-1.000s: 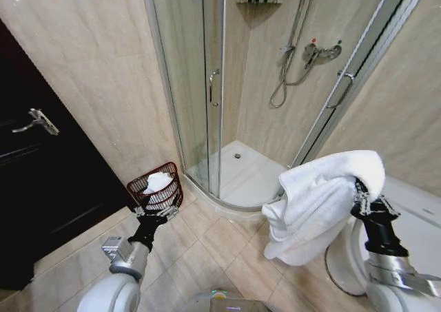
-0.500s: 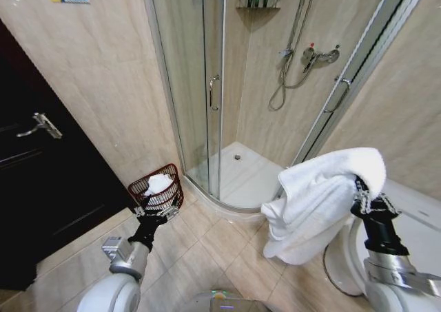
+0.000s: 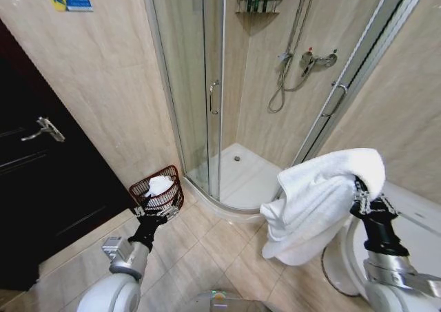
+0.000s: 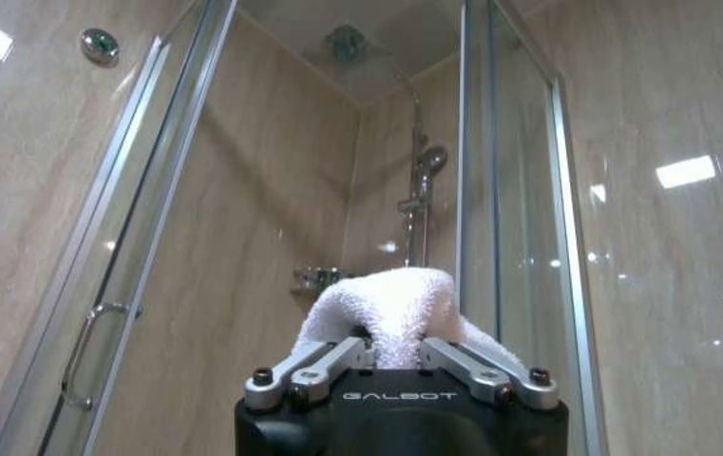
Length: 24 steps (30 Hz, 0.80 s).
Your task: Discard the used towel into the hamper.
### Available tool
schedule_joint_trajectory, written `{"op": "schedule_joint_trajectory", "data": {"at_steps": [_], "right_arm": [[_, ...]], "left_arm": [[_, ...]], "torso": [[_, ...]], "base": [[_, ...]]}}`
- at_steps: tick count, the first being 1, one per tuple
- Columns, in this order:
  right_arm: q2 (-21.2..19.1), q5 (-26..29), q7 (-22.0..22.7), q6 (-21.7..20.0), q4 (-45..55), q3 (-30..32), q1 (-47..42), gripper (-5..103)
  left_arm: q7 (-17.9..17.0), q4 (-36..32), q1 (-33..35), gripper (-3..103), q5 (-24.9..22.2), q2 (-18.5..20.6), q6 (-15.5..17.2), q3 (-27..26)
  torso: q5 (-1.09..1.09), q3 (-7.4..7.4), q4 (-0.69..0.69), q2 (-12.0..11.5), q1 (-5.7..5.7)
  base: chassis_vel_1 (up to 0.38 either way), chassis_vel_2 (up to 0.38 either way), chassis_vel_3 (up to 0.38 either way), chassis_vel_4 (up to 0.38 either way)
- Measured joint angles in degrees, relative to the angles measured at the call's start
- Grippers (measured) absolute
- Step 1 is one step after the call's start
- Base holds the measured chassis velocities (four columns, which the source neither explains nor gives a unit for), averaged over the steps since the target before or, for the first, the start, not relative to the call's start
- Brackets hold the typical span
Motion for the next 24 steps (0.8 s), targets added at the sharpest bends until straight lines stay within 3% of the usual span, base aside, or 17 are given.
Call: {"op": "schedule_joint_trajectory", "data": {"at_steps": [6, 24], "right_arm": [[0.05, -0.04, 0.01, -0.03, 0.04, -0.22, 0.07, 6], [0.14, -0.13, 0.01, -0.08, 0.04, -0.37, 0.15, 6]], "left_arm": [[0.0, 0.0, 0.0, 100, 0.0, 0.0, 0.0, 0.0], [0.0, 0.0, 0.0, 100, 0.0, 0.0, 0.0, 0.0]], "torso": [[0.0, 0.56, 0.0, 1.03, 0.48], [0.0, 0.35, 0.0, 0.66, 0.3]], "base": [[0.0, 0.0, 0.0, 0.0], [0.0, 0.0, 0.0, 0.0]]}}
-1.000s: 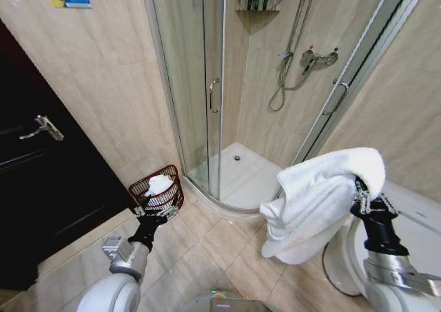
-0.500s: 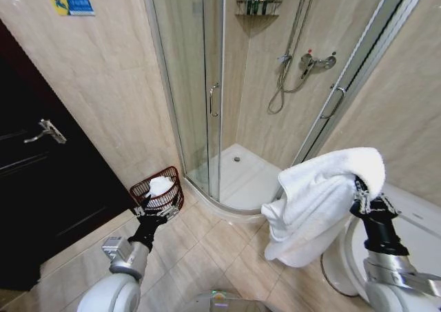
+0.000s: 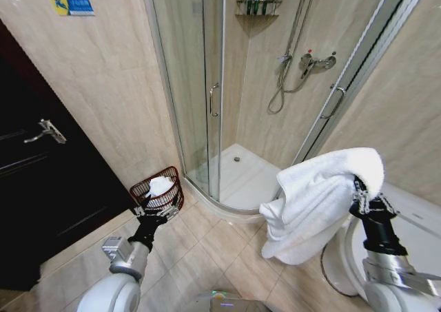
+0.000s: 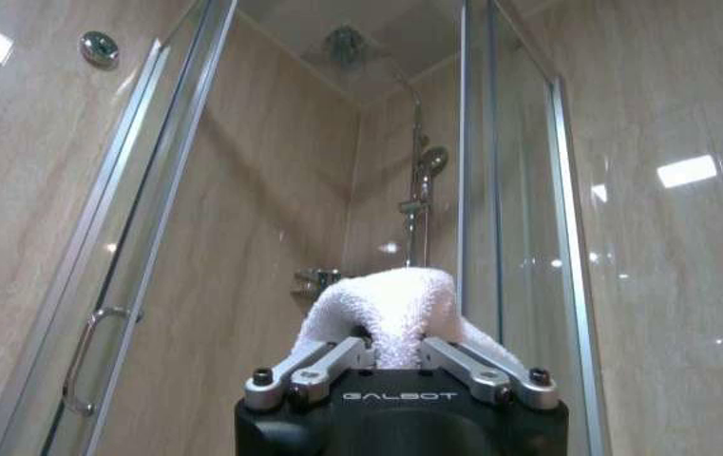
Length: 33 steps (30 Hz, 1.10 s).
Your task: Discard the used towel into the hamper.
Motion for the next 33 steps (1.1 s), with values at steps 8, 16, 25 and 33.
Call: {"op": "schedule_joint_trajectory", "data": {"at_steps": [8, 16, 25, 33], "right_arm": [[0.0, 0.01, 0.0, -0.02, -0.11, 0.03, 0.08, 6], [-0.09, 0.09, 0.0, -0.01, -0.11, 0.17, -0.11, 6], [-0.08, 0.14, 0.0, 0.11, -0.01, 0.16, -0.32, 6], [0.14, 0.16, -0.05, 0.57, 0.31, 0.28, -0.93, 6]], "left_arm": [[0.0, 0.0, 0.0, 100, 0.0, 0.0, 0.0, 0.0], [0.0, 0.0, 0.0, 100, 0.0, 0.0, 0.0, 0.0], [0.0, 0.0, 0.0, 100, 0.0, 0.0, 0.0, 0.0], [0.0, 0.0, 0.0, 100, 0.0, 0.0, 0.0, 0.0]], "torso": [[0.0, -0.1, 0.0, -0.18, -0.09], [0.0, -0.15, 0.0, -0.28, -0.13], [0.0, -0.2, 0.0, -0.37, -0.16], [-0.01, -0.22, 0.01, -0.42, -0.18]], "base": [[0.0, 0.0, 0.0, 0.0], [0.004, 0.005, 0.008, 0.005], [0.077, 0.059, 0.067, 0.082], [0.115, 0.12, 0.111, 0.107]]}}
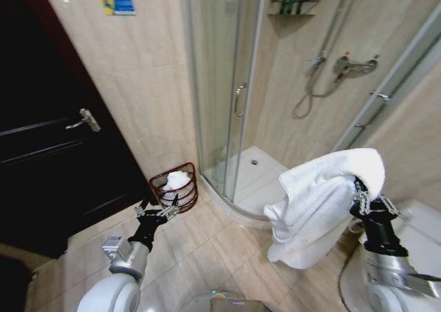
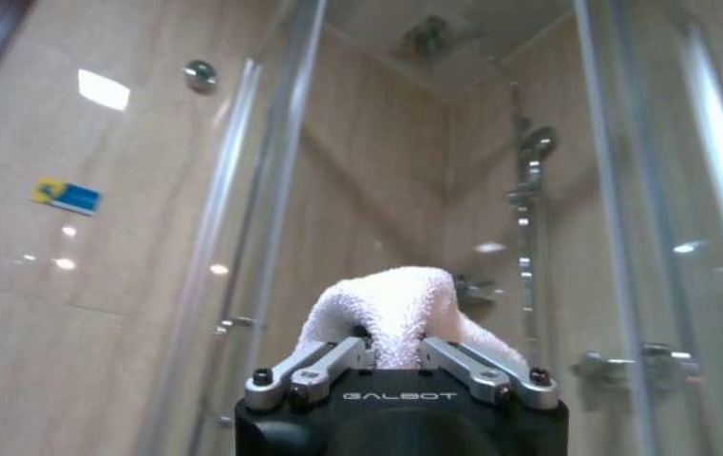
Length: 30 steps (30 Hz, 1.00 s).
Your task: Discard the used towel into the hamper.
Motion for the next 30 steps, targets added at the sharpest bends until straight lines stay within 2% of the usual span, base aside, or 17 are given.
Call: {"op": "schedule_joint_trajectory", "data": {"at_steps": [30], "right_arm": [[-0.05, -0.35, -0.08, -0.27, -0.01, -0.92, 0.73, 6]], "left_arm": [[0.0, 0.0, 0.0, 100, 0.0, 0.0, 0.0, 0.0]], "torso": [[0.01, -0.04, -0.01, -0.07, -0.03]], "base": [[0.12, 0.123, 0.12, 0.122]]}}
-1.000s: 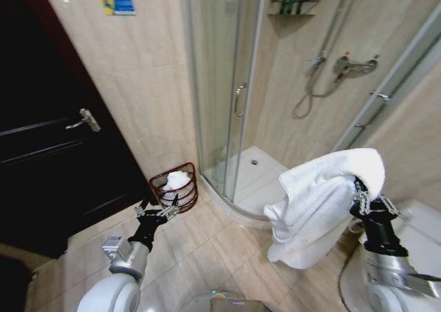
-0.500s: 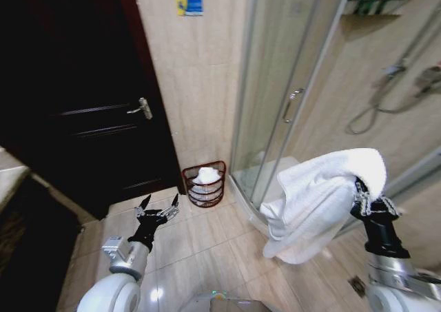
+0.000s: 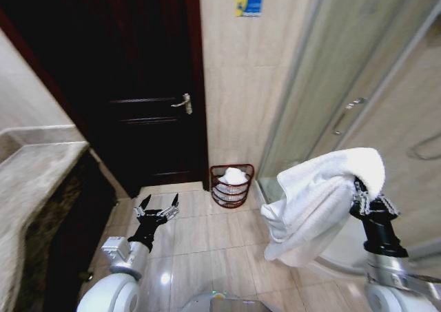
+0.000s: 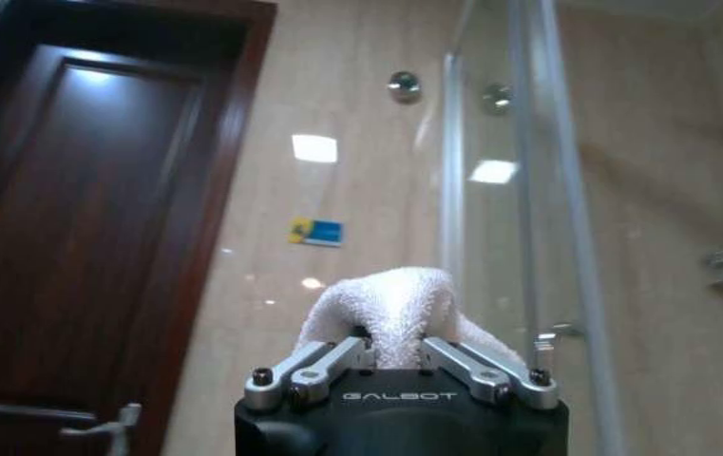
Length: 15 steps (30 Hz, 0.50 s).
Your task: Discard the used towel into the hamper.
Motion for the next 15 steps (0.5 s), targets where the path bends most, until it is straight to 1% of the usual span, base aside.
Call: {"op": "schedule_joint_trajectory", "data": {"at_steps": [3, 6, 8, 11, 15], "right_arm": [[-0.04, -0.31, 0.13, -0.26, -0.19, -0.21, 0.45, 6], [-0.1, -0.71, 0.55, -0.38, -0.32, -0.35, 0.79, 6], [-0.14, -0.82, 0.74, -0.41, -0.36, -0.39, 1.0, 6], [-0.19, -1.02, 1.29, -0.45, -0.41, -0.57, 2.0, 6], [-0.17, -1.49, 1.61, -0.35, -0.38, -1.14, 3.4, 6]], "left_arm": [[0.0, 0.0, 0.0, 100, 0.0, 0.0, 0.0, 0.0], [0.0, 0.0, 0.0, 100, 0.0, 0.0, 0.0, 0.0], [0.0, 0.0, 0.0, 100, 0.0, 0.0, 0.0, 0.0], [0.0, 0.0, 0.0, 100, 0.0, 0.0, 0.0, 0.0], [0.0, 0.0, 0.0, 100, 0.0, 0.0, 0.0, 0.0]], "torso": [[0.0, 0.0, 0.03, 0.0, -0.01], [-0.01, 0.0, 0.02, -0.01, -0.01], [0.0, 0.0, 0.02, -0.01, 0.0], [0.0, 0.0, -0.02, -0.02, 0.0], [0.0, -0.01, 0.0, -0.02, 0.0]], "base": [[0.122, 0.127, 0.113, 0.114], [0.098, 0.081, 0.084, 0.084], [0.013, 0.058, 0.037, 0.016], [0.0, 0.0, 0.0, 0.0], [0.0, 0.0, 0.0, 0.0]]}}
